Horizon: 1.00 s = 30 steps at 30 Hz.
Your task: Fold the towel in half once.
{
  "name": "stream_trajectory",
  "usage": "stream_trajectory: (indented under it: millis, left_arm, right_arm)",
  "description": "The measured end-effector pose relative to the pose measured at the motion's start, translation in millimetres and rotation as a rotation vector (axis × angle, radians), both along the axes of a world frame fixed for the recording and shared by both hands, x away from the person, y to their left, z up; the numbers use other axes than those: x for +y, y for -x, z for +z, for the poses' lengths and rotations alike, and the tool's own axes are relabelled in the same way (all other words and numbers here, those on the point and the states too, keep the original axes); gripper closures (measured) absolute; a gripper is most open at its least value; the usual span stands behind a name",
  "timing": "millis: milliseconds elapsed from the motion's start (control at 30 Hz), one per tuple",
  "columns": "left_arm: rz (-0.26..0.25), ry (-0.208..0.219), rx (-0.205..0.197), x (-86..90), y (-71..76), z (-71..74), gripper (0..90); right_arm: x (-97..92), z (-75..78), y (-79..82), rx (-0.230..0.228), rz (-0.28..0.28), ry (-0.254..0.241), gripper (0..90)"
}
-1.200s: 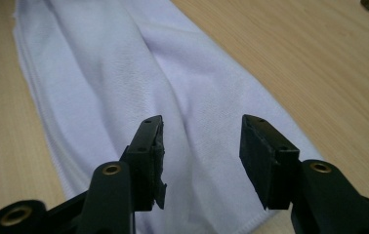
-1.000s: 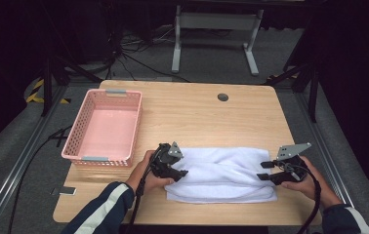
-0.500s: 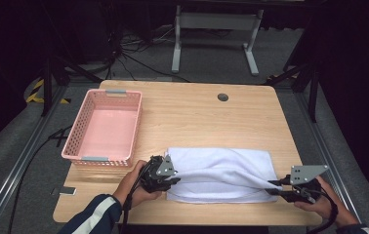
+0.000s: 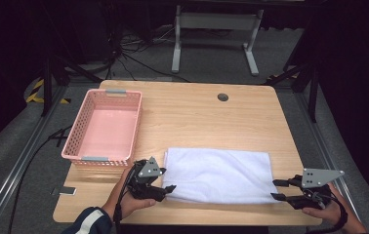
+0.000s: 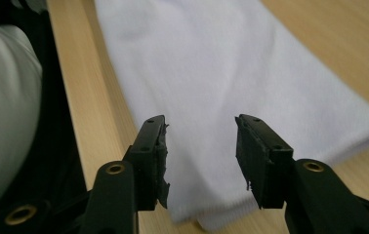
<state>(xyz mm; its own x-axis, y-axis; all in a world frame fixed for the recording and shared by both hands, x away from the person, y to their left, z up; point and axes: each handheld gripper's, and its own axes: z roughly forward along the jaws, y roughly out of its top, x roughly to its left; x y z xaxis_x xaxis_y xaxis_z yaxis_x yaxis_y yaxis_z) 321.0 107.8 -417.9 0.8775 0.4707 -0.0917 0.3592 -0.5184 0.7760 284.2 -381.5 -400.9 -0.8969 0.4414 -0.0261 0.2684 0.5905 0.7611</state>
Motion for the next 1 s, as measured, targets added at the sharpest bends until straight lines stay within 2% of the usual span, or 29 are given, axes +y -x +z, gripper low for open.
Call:
stream_trajectory:
  millis: [33, 67, 100, 133, 167, 200, 233, 267, 300, 333, 367, 400, 433, 467, 500, 533, 600, 633, 667, 700, 733, 800, 833, 900, 933, 1000]
  left_arm:
    - [-0.017, 0.018, -0.013, 0.4, -0.5, 4.7, 38.4]
    - [-0.007, 0.028, -0.028, -1.0, -0.3, 7.3, 38.4]
    - [-0.017, 0.020, -0.030, -3.0, -1.3, 9.1, 38.9]
    - [-0.043, -0.002, -0.028, -6.2, -1.3, 8.5, 43.3]
    - [-0.056, -0.028, -0.032, -9.8, -0.4, 6.4, 44.1]
    - [-0.067, -0.041, -0.015, -14.8, 0.1, 1.0, 44.7]
    - [-0.091, -0.057, 0.000, -19.0, 1.3, -4.6, 51.7]
    - [-0.099, -0.082, -0.012, -21.7, 2.7, -8.4, 52.5]
    - [-0.112, -0.129, -0.020, -25.0, 4.4, -12.8, 53.2]
    - [-0.143, -0.194, -0.018, -30.2, 7.8, -20.2, 59.2]
    - [-0.143, -0.194, -0.018, -30.2, 7.8, -20.2, 59.1]
    - [-0.140, -0.244, -0.042, -33.0, 9.9, -24.5, 59.1]
    - [-0.159, -0.258, -0.033, -33.4, 12.0, -28.4, 59.6]
    - [-0.163, -0.257, -0.028, -33.2, 13.6, -30.5, 59.8]
    - [-0.153, -0.258, -0.039, -32.5, 14.9, -31.3, 59.5]
    - [-0.136, -0.246, -0.034, -30.7, 15.8, -30.3, 56.2]
    - [-0.061, -0.194, -0.023, -24.5, 16.1, -27.3, 45.6]
    - [-0.020, -0.161, -0.025, -20.8, 16.5, -26.4, 44.2]
    - [0.004, -0.136, -0.025, -17.9, 17.0, -25.8, 37.5]
    - [0.048, -0.123, -0.028, -14.5, 17.3, -25.4, 33.2]
    - [0.082, -0.128, -0.020, -11.7, 16.9, -25.5, 28.9]
    - [0.098, -0.099, 0.025, -8.3, 17.4, -30.6, 23.8]
    - [0.114, -0.099, 0.027, -8.9, 17.9, -33.8, 23.0]
    - [0.108, -0.109, 0.054, -11.3, 18.5, -38.5, 21.2]
    - [0.108, -0.126, 0.042, -14.8, 20.5, -41.1, 20.8]
    - [0.104, -0.145, 0.042, -16.5, 20.5, -44.0, 20.9]
  right_arm:
    - [2.2, 4.3, 0.5, -0.014, 0.005, -0.016, 60.2]
    - [6.1, 9.4, 0.6, -0.027, 0.004, -0.035, 63.7]
    - [10.2, 12.4, 0.5, -0.029, 0.010, -0.055, 65.3]
    - [16.4, 15.2, 0.2, -0.031, 0.008, -0.058, 69.6]
    - [22.8, 15.2, -2.1, -0.040, -0.008, -0.033, 70.2]
    - [30.1, 13.8, -5.6, -0.043, -0.023, -0.003, 69.8]
    - [39.1, 11.0, -11.3, -0.041, -0.038, 0.022, 69.5]
    - [46.0, 8.7, -16.9, -0.038, -0.048, 0.031, 69.4]
    - [51.4, 7.2, -21.7, -0.040, -0.061, 0.037, 68.3]
    - [66.3, 6.1, -33.5, -0.043, -0.074, 0.058, 68.7]
    - [66.3, 6.1, -33.5, -0.043, -0.074, 0.058, 68.7]
    - [71.8, 5.8, -37.8, -0.044, -0.072, 0.058, 68.3]
    - [80.6, 5.5, -45.8, -0.044, -0.075, 0.060, 68.5]
    - [89.0, 4.5, -54.1, -0.045, -0.074, 0.058, 69.2]
    - [95.6, 3.4, -61.3, -0.044, -0.074, 0.053, 69.8]
    - [102.6, 2.3, -68.3, -0.041, -0.082, 0.056, 69.7]
    - [118.3, 0.7, -81.3, -0.027, -0.047, 0.040, 67.8]
    - [127.4, 0.8, -86.5, -0.033, -0.043, 0.041, 67.2]
    - [137.1, 1.5, -91.4, -0.031, -0.043, 0.046, 66.2]
    - [144.4, 2.1, -95.2, -0.029, -0.028, 0.040, 64.9]
    - [154.6, 3.0, -99.4, -0.026, -0.010, 0.027, 63.9]
    - [175.9, 5.0, -107.9, -0.026, 0.005, 0.030, 62.2]
    - [187.1, 5.4, -112.0, -0.020, 0.032, 0.029, 61.0]
    - [208.9, 4.6, -121.1, -0.018, 0.054, 0.037, 60.3]
    - [228.0, 1.3, -130.1, 0.019, 0.082, 0.042, 57.5]
    - [248.3, -3.8, -138.9, 0.016, 0.095, 0.070, 55.7]
